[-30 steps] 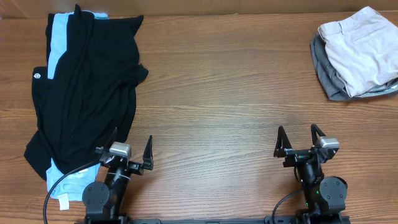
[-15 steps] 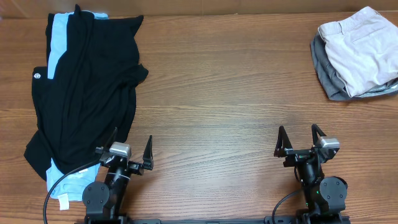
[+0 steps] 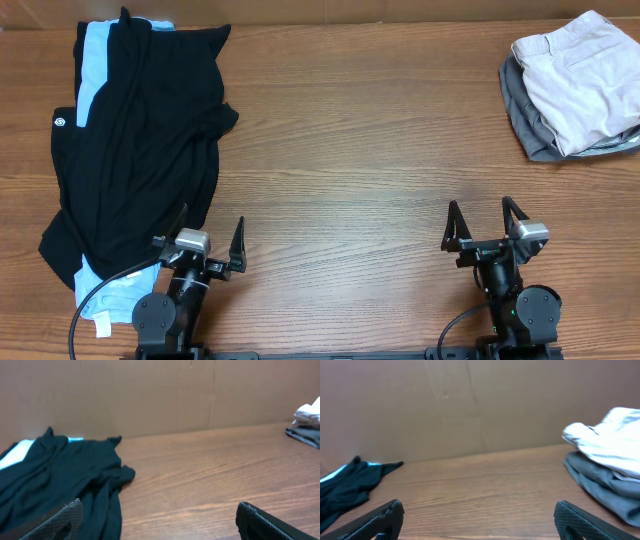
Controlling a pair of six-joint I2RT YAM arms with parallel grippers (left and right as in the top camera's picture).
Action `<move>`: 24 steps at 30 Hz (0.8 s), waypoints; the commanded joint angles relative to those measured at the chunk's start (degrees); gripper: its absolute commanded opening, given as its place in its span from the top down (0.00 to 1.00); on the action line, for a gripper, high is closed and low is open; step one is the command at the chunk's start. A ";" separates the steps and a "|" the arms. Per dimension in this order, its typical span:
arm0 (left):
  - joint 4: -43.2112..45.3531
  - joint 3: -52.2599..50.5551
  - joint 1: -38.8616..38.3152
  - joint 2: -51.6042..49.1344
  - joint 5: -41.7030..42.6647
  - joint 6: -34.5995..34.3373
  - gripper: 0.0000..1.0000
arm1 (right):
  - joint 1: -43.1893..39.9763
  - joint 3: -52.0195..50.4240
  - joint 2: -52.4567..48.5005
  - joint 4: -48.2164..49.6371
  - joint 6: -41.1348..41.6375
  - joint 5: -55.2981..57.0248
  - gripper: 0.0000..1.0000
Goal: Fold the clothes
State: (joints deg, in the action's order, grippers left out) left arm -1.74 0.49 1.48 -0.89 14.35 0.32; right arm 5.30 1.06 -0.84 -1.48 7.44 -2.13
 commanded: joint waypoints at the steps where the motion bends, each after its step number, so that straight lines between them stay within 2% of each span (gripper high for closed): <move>1: 1.18 0.15 -0.33 0.63 0.70 -0.31 0.00 | 0.33 -0.48 0.68 1.16 0.04 -3.93 0.00; 8: -4.79 6.32 -0.33 0.55 0.68 -0.13 0.00 | 0.33 4.13 0.68 -0.61 0.02 -6.12 0.00; 14: -10.56 14.25 -0.33 -2.36 0.44 1.46 0.00 | 0.33 12.83 0.11 -9.20 0.04 -5.73 0.00; 20: -11.41 22.03 -0.33 -10.67 0.50 1.42 0.00 | 0.33 22.93 -5.51 -15.54 0.02 -4.72 0.00; 24: -15.85 30.08 -0.33 -19.65 0.48 1.73 0.00 | 0.33 29.99 -12.66 -19.21 0.02 -4.87 0.00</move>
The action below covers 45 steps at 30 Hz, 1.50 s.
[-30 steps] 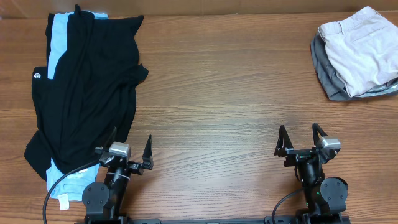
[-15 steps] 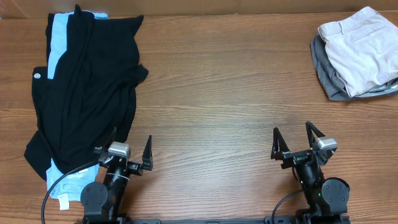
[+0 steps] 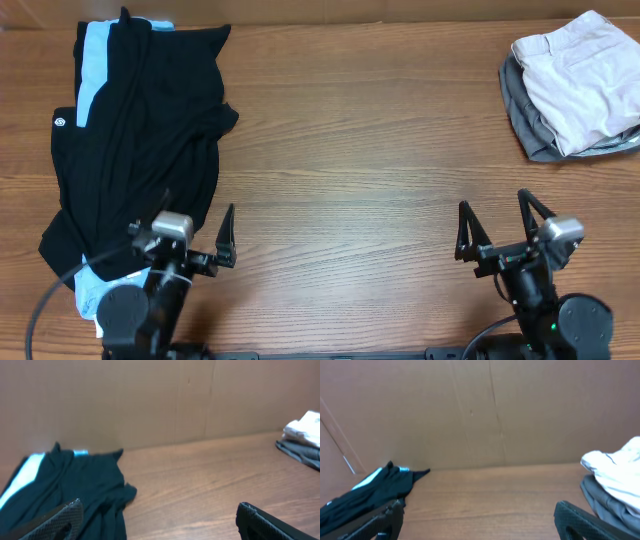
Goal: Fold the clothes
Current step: 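Move the left gripper to the black t-shirt on the left pile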
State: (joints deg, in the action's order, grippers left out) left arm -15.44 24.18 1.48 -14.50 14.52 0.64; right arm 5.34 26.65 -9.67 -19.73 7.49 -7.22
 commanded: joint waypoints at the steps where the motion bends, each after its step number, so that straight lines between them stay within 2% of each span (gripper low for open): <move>1: -4.68 10.19 -0.33 -10.05 0.33 2.60 0.00 | 0.28 7.26 -7.15 -2.27 -0.02 0.15 0.00; 8: -20.22 28.92 -0.33 -27.74 0.37 4.09 0.00 | 0.28 20.06 -23.82 -11.17 -0.02 -1.97 0.00; 11: -31.01 39.10 -0.33 -37.57 0.28 4.35 0.00 | 0.28 26.40 -34.53 -17.53 -0.04 -2.40 0.00; 14: -35.56 43.58 -0.33 -44.78 0.28 5.18 0.00 | 0.28 30.16 -42.49 -21.11 -0.02 -5.31 0.00; 27: -33.33 44.19 -0.35 -72.28 0.28 4.55 0.00 | 0.28 31.54 -70.90 -19.37 -0.04 -24.24 0.00; 29: -32.48 44.19 -0.35 -75.65 -0.13 4.72 0.13 | 0.28 31.54 -73.40 -19.32 -0.28 -25.07 0.00; 33: -32.15 44.19 -0.35 -81.05 -3.50 4.00 0.26 | 0.28 31.54 -76.00 -19.30 -0.28 -25.00 0.00; 39: -34.12 44.17 -0.35 -88.30 -16.52 -2.56 0.26 | 0.28 31.54 -76.00 -18.97 -0.26 -24.83 0.01; 45: -34.05 44.17 -0.35 -95.93 -16.90 -2.60 0.34 | 0.28 31.54 -76.00 -18.99 -0.24 -24.83 0.01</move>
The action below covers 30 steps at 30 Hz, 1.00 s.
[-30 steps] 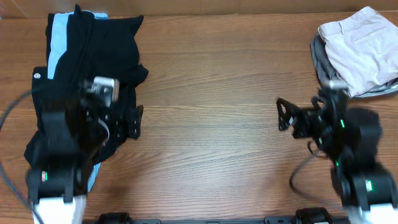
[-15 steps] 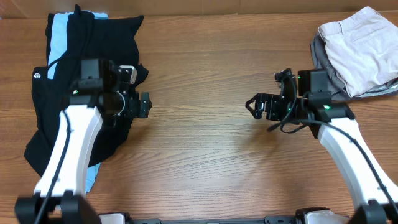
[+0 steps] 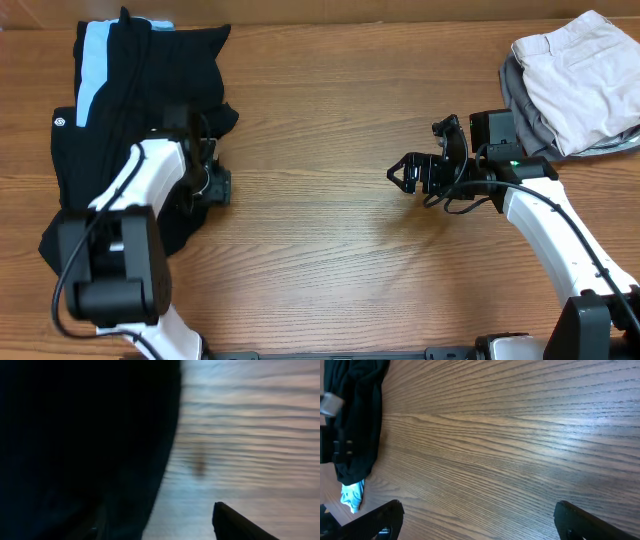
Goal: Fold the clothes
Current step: 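Move the left gripper to the black t-shirt on the left pile, then grasp the black t-shirt with the left gripper and lift it up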
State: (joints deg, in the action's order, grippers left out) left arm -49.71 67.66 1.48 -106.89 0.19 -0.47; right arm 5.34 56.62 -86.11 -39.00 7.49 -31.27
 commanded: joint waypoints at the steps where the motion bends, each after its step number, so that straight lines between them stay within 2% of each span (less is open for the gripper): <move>1: 0.39 0.70 -0.35 -4.55 -2.56 -1.49 0.35 | 0.28 1.57 0.44 0.28 -0.24 -0.79 0.01; 7: 1.18 0.70 -0.35 -7.87 -2.51 -1.53 0.43 | 0.28 1.57 0.44 0.31 -0.26 -0.76 0.01; 11: 2.10 0.72 -0.39 -7.98 -0.87 -1.49 0.95 | 0.28 1.57 0.44 0.33 -0.24 -0.28 0.06; 16: 1.36 1.95 -0.39 -7.96 4.74 -1.49 0.96 | 0.28 1.57 0.44 0.50 -0.24 -0.31 0.11; 19: -1.95 5.66 -0.44 -7.65 9.81 -1.40 0.96 | 0.28 1.57 0.44 0.81 -0.22 -0.33 0.16; 24: -11.80 18.53 -1.75 -6.27 17.97 0.96 0.96 | 0.13 1.75 0.57 1.20 0.92 -0.61 0.22; 30: -22.82 39.82 -6.51 -5.16 20.70 2.01 0.96 | 0.04 3.54 0.94 1.09 2.19 -3.10 0.23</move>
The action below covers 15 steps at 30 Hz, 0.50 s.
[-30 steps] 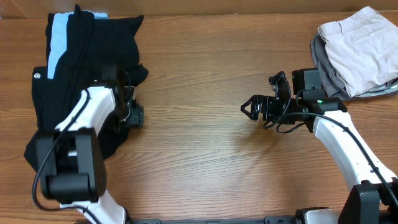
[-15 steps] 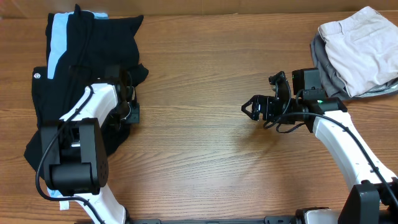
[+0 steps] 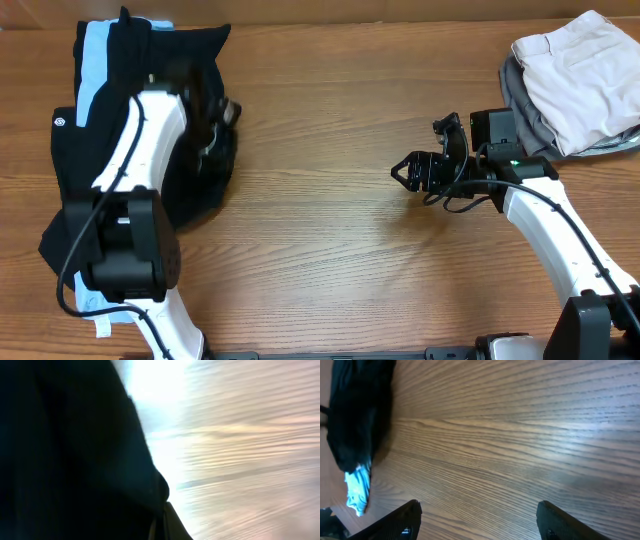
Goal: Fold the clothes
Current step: 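Grasp the black t-shirt with the left gripper and lift it up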
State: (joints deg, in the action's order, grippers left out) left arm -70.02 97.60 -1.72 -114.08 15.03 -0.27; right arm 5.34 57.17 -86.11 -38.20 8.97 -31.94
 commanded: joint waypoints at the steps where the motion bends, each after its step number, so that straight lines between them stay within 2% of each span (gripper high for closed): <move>1: -3.67 13.29 -4.24 2.05 6.05 1.81 0.96 | 0.04 3.45 1.11 0.17 0.68 -2.97 0.23; 7: -4.68 33.07 -9.40 2.12 9.53 0.66 0.96 | 0.04 7.41 3.37 -2.49 0.66 -3.87 0.24; 15: 0.83 49.81 -12.02 2.14 10.86 -8.04 0.96 | 0.07 8.35 9.20 -2.84 0.66 -5.31 0.23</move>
State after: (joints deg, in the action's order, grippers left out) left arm -70.67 142.12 -13.13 -113.91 23.14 -3.68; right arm 5.34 63.77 -80.05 -41.17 9.39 -35.88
